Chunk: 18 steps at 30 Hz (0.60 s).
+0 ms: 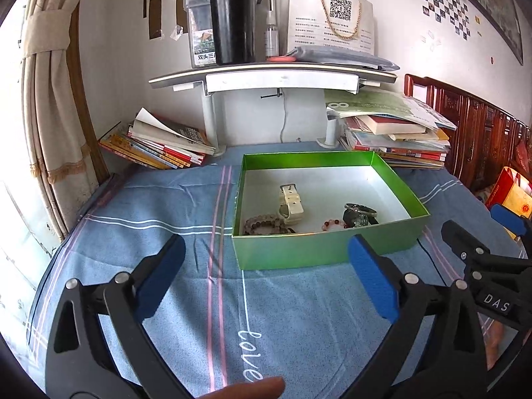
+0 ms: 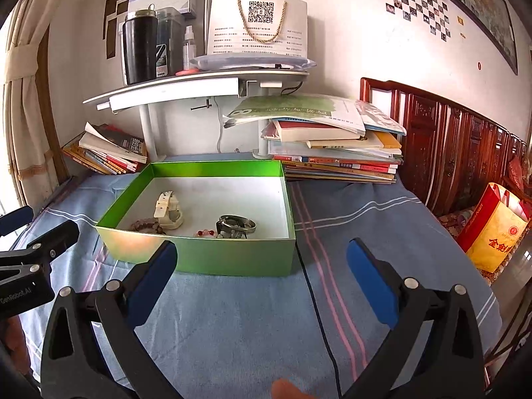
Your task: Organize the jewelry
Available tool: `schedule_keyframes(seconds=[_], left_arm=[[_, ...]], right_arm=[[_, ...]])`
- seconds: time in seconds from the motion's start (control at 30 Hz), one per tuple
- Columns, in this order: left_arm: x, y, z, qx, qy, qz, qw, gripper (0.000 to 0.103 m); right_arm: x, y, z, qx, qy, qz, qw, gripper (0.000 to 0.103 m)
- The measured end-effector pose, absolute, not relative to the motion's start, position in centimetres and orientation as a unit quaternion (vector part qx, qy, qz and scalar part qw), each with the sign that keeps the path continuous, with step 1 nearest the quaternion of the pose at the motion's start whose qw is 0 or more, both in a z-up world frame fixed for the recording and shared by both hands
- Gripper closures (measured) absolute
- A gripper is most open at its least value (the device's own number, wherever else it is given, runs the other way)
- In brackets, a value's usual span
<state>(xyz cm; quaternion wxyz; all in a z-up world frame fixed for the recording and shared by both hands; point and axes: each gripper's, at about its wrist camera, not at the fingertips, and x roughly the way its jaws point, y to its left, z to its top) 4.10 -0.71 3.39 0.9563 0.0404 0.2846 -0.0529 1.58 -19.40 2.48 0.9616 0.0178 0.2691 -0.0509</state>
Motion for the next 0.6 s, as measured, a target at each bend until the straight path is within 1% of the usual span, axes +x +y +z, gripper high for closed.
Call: schedule_keyframes(seconds=[0.6], left_arm=[[4.06, -0.53, 3.41, 0.041, 0.286, -0.050, 0.956, 0.004]], right_arm=[[1.29, -18.86, 2.77, 0.013, 0.264, -0.051, 0.963, 0.003]])
